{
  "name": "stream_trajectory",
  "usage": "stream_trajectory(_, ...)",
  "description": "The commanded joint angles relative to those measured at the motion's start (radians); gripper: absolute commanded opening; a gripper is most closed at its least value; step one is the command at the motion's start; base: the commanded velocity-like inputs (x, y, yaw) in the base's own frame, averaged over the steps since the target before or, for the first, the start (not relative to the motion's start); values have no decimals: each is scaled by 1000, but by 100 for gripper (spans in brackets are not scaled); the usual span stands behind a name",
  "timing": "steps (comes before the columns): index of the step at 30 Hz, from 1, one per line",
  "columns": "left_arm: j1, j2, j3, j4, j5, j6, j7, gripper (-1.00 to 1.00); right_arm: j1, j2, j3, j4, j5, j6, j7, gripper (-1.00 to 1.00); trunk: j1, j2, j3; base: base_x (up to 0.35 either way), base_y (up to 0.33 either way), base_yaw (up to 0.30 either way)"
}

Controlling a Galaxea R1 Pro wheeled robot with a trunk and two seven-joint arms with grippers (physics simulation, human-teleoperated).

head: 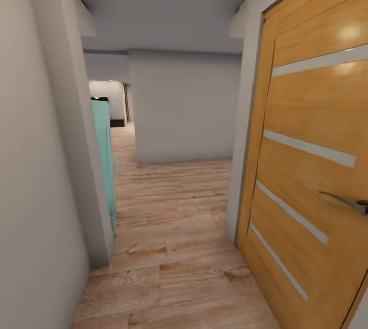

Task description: Move the two storage containers from the living room to the garage. In the garage, place one container on the floor and stack the other container on top of it (either order is fine).

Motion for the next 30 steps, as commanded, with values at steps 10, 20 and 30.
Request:
stream_trajectory(10, -1, 0, -8, 1, 8, -3, 2, 100, -1, 1, 7, 3, -1, -5, -5, 100, 1, -1, -1, 331, 0, 0)
stream_trajectory(20, -1, 6, -7, 1, 80, -5, 5, 100, -1, 1, 5, 3, -2, -4, -6, 100, 1, -1, -1, 331, 0, 0)
stream_trajectory(30, -1, 6, -8, 1, 103, -5, 5, 100, -1, 1, 4, 3, -2, -3, -5, 100, 1, -1, -1, 331, 0, 0)
